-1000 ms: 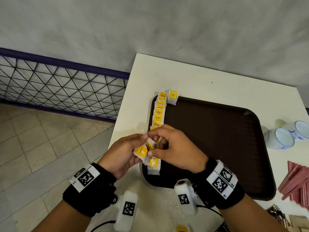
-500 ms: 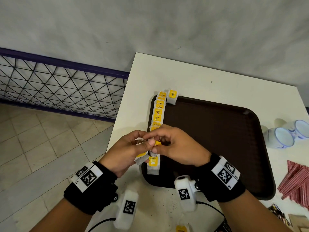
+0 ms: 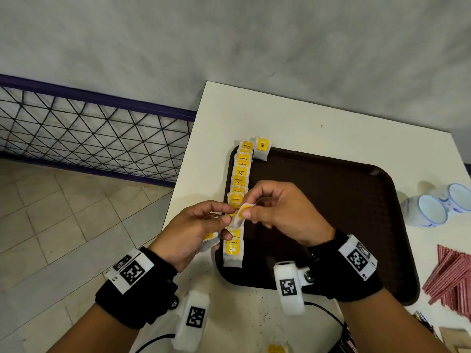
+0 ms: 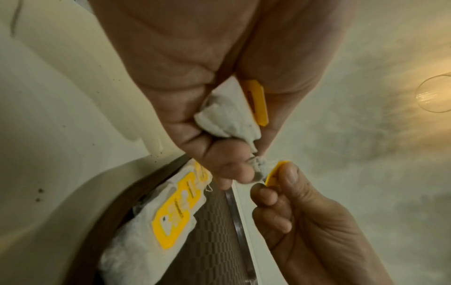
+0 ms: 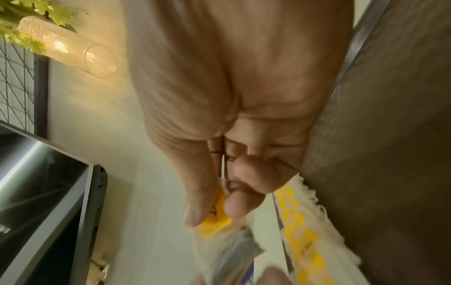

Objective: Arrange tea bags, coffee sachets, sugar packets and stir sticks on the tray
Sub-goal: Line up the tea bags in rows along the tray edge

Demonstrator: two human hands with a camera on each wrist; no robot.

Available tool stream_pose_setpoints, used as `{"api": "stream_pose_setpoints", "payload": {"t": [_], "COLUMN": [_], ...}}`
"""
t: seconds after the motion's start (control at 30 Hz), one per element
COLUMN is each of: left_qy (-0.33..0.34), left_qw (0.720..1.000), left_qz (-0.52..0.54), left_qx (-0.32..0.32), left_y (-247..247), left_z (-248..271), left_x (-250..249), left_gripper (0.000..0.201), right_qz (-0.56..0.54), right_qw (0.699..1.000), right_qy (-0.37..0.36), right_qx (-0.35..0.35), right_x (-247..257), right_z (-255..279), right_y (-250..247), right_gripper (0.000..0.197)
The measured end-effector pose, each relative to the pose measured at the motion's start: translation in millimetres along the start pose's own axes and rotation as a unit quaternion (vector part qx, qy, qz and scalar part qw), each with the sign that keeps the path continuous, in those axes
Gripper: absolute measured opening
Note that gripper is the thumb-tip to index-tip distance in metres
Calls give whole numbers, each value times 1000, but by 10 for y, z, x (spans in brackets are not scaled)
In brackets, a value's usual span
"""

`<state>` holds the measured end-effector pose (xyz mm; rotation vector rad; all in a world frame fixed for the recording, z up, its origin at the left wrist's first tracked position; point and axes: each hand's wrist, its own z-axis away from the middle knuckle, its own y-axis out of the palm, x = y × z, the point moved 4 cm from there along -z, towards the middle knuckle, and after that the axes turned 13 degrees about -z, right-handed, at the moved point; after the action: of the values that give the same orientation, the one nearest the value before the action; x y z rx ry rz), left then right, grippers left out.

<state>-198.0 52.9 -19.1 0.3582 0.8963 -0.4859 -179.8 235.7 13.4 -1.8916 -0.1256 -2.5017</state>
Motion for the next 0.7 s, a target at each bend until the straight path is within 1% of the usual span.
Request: {"api": "stream_pose_setpoints", "payload": {"t": [0.07,0.13,0.2,0.23,0.3,0.4,0.6,0.7], "left_qy": [-3,-9,-12,-13,-15,-15,-19,-21], "left_qw": [1000,1000,1000,1000,1000,1000,1000,1000], "left_qz": [-2,-4,-8,-10,-12,-12,-12,-13], "left_qx": [-4,-9,-12,-12,-11,-10,-10,-11], "left_y": [-15,-35,-46,-46,-39,-41,-82,-103], "left_z": [8,17,27,29,33,38,46,43], "left_x": [8,13,16,15,20,33,59,64], "left_gripper": [18,18,18,18,18,18,18,18], "right_qz": [-17,-7,7,13,41,92,106,125], "right_qw": [999,993,986,985,983,979,980,978], "right_qy": [-18,-28,-14,-4,11,28,43,47], "right_qx": [-48,-116,-163,-174,-181,-180,-164,-159], "right_x": [54,67,23,-5,-47,-46,-51,-61], "right_z": [-37,-114,-211,-263,-366,-519,-781,-908], "right_y": [-141,-354,-557,-634,-749,-844,-906,-879], "right_gripper": [14,13,15,16,18,14,13,16]}}
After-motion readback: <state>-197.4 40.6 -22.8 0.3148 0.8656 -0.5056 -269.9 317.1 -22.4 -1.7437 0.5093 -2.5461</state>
